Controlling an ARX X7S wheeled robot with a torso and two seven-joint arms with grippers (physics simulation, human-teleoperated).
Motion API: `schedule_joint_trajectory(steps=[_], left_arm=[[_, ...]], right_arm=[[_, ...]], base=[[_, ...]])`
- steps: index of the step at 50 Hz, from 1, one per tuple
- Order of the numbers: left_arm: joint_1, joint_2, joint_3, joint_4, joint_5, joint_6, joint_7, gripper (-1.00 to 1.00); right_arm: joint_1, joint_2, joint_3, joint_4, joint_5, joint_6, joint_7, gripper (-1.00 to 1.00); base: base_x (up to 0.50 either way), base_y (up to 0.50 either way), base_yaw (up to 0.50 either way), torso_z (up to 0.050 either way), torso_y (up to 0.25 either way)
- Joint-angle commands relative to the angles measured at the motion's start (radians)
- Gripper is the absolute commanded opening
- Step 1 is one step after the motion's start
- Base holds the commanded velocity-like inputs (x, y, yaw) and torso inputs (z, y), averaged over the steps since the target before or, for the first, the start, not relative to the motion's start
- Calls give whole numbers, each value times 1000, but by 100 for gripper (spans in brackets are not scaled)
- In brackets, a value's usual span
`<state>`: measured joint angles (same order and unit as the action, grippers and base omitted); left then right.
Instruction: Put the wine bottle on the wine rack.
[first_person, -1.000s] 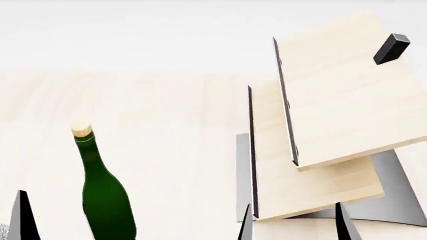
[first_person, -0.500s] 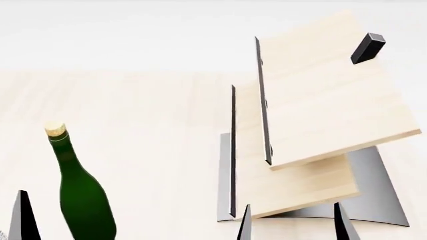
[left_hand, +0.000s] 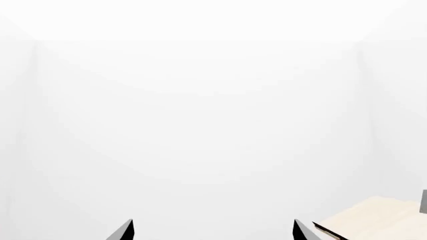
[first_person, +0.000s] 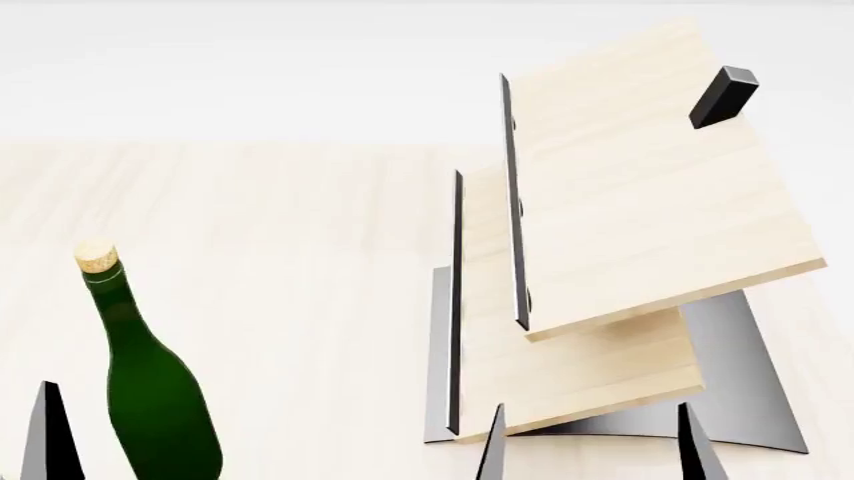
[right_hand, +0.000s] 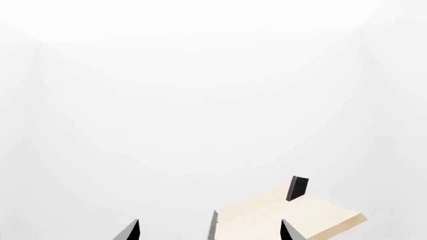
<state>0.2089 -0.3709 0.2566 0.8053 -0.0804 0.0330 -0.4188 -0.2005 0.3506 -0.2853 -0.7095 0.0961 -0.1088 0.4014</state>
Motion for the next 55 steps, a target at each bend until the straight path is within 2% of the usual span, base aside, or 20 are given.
schedule_joint_trajectory(steps=[1,13,15,23,25,28,31,33,34,37,45,48,51,55], left_arm=[[-3,-3,8,1,1,-3,-2,100],[-6,-6,10,-4,-3,-1,-6,100],[-6,-6,12,-7,-3,-1,-6,100],[-7,-10,10,-7,-5,-2,-10,100],[-8,-10,12,-3,-3,-5,-10,100],[-9,-13,7,-2,-9,-7,-12,100],[-10,-14,5,-3,-11,-7,-14,100],[-10,-14,8,-5,-9,-6,-14,100],[-12,-14,11,-5,-7,-8,-13,100],[-11,-17,5,-3,-12,-6,-15,100],[-8,-20,3,-3,-14,-2,-19,100],[-9,-22,1,-1,-17,-4,-20,100],[-9,-22,4,0,-15,-5,-21,100],[-8,-25,1,0,-19,-3,-23,100]], right_arm=[[41,-25,-19,-14,-62,60,25,100],[207,-76,-38,-109,-60,286,28,100],[266,-84,-59,-125,-100,380,28,100],[464,-116,-81,-170,-94,560,-6,100],[509,-139,-58,-173,-33,643,-28,100],[575,-138,-60,-125,-24,571,-56,100],[696,-165,-29,-159,42,866,-65,100],[731,-159,-45,-140,29,842,-73,100],[789,-173,-28,-129,60,911,-90,100],[883,-169,-35,-99,80,976,-122,100],[995,-170,-47,13,158,1041,-222,100],[1034,-212,10,3,248,1135,-253,100],[1070,-212,6,7,258,1155,-261,100],[1114,-250,85,16,383,1294,-317,100]], base=[[0,0,0,0,0],[0,0,0,0,0],[0,0,0,0,0],[0,0,0,0,0],[0,0,0,0,0],[0,0,0,0,0],[0,0,0,0,0],[0,0,0,0,0],[0,0,0,0,0],[0,0,0,0,0],[0,0,0,0,0],[0,0,0,0,0],[0,0,0,0,0],[0,0,0,0,0]])
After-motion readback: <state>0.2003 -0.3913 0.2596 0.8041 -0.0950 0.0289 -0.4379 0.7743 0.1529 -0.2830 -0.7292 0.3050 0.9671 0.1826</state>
